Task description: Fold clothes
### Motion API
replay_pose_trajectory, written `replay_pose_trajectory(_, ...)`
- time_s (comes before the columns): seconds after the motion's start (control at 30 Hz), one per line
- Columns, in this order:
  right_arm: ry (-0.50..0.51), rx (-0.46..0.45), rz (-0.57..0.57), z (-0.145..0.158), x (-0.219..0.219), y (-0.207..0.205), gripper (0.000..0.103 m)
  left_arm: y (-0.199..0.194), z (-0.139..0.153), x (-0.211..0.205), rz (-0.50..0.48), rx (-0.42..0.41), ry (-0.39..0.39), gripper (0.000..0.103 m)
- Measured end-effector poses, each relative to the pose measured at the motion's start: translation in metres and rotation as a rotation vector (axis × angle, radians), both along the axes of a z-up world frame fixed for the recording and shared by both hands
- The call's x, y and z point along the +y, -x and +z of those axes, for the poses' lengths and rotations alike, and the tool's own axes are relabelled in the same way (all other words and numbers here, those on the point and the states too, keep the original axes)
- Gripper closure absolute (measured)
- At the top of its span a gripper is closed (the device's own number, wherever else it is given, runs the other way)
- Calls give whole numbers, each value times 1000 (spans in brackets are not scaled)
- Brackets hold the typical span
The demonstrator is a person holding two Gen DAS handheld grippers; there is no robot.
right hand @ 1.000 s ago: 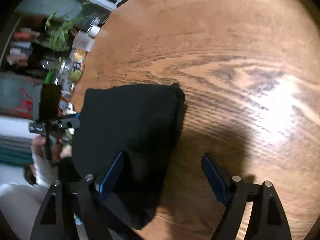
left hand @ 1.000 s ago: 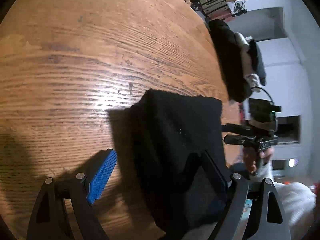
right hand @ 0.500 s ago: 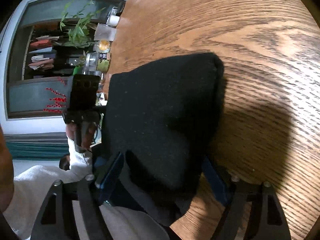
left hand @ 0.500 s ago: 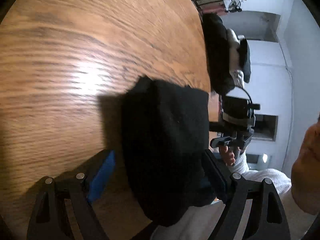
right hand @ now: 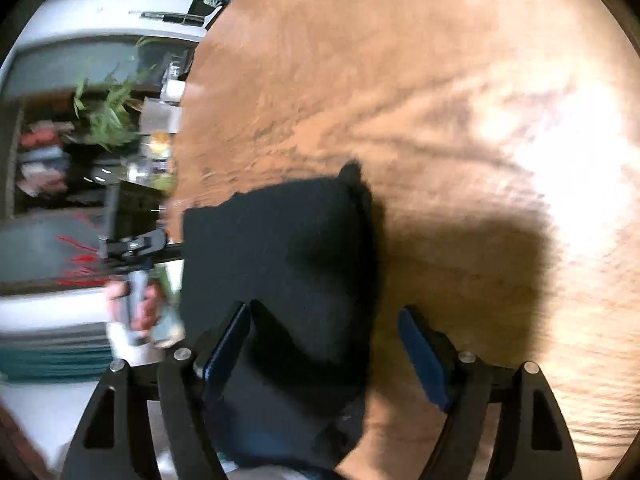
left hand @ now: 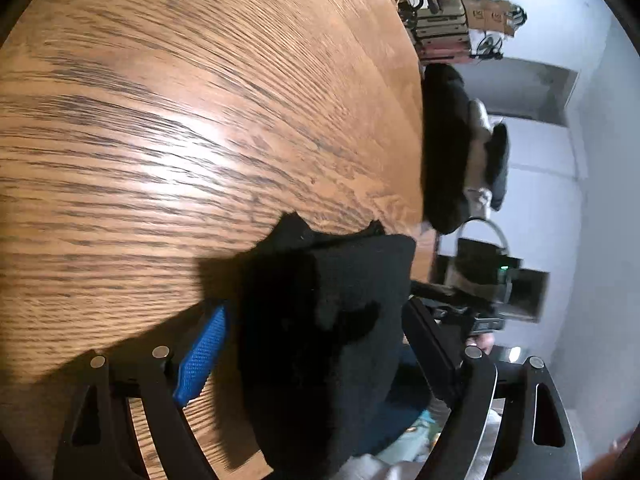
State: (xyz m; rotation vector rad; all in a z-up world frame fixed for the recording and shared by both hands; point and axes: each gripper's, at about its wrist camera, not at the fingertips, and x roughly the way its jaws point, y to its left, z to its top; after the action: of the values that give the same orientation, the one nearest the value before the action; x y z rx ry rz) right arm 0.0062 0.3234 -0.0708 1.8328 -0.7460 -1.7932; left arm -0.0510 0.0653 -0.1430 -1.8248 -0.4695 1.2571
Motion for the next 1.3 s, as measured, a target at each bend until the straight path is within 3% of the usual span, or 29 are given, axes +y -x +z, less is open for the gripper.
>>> replay_pose_trajectory(0.17, -71, 64, 10, 6, -6, -5, 17, -16, 5, 28, -2, 67, 24, 16)
replay_pose_trajectory(0.3, -72, 78, 39, 7, -23, -1, 16, -13, 1, 26, 38, 39, 1, 16)
replay_pose_trajectory(0.37, -80, 42, 34, 6, -25, 6, 23, -10, -2, 19, 59, 12, 1, 16)
replay_pose_trajectory(0.57, -107, -23, 12, 6, -8, 17, 28, 3, -9, 16, 31, -52, -60, 16)
replay_pose_trajectory(0.83, -25, 36, 63, 3, -15, 41, 39, 9, -10, 38, -90, -35, -98, 16)
replay_pose_trajectory(0.9, -24, 54, 83, 1, -19, 43, 45, 9, -6, 40, -98, 17, -68, 21)
replay_pose_trajectory(0.93, -29, 59, 90, 1, -19, 43, 54, 9, -4, 41, -102, 43, -53, 45)
replay_pose_trajectory(1.0, -38, 94, 101, 4, -17, 44, 67, 9, 1, 43, -110, 100, -24, 57)
replay_pose_trajectory(1.03, -40, 128, 105, 9, -15, 44, 78, 10, 15, 46, -111, 173, -28, 64)
replay_pose_trajectory(1.07, -50, 183, 105, 20, -15, 44, 83, 11, 29, 48, -112, 246, -32, 66)
replay_pose_trajectory(1.17, -99, 373, 108, 61, -15, 46, 84, 14, 71, 54, -113, 465, -44, 69)
replay_pose_trajectory(1.23, -184, 520, 138, 89, -24, 46, 85, 12, 102, 60, -114, 639, -58, 69)
replay_pose_trajectory(1.3, -325, 737, 202, 117, -40, 37, 85, 1, 130, 60, -107, 830, -91, 69)
